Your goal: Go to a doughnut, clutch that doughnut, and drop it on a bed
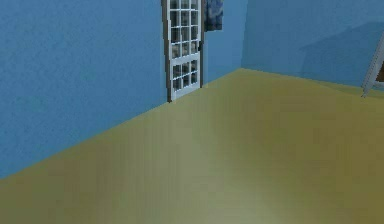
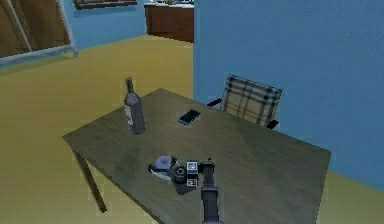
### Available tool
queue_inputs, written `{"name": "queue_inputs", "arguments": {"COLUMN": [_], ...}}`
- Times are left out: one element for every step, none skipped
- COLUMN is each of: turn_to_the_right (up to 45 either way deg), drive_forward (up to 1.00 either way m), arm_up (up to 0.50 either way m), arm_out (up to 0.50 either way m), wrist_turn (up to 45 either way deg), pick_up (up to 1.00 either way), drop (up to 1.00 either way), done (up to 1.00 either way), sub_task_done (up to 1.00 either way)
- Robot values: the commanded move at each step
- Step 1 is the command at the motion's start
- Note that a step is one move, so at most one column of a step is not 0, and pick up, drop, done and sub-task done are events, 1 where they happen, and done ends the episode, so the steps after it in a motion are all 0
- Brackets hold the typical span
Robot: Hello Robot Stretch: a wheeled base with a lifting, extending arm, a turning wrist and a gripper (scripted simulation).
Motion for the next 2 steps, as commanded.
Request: {"name": "queue_inputs", "arguments": {"turn_to_the_right": [0.0, 0.0], "drive_forward": [0.00, 0.00], "arm_up": [0.00, 0.10], "arm_out": [0.00, 0.00], "wrist_turn": [0.0, 0.0], "pick_up": [1.00, 0.00], "drop": [0.00, 0.00], "done": [0.00, 0.00], "sub_task_done": [0.00, 0.00]}}
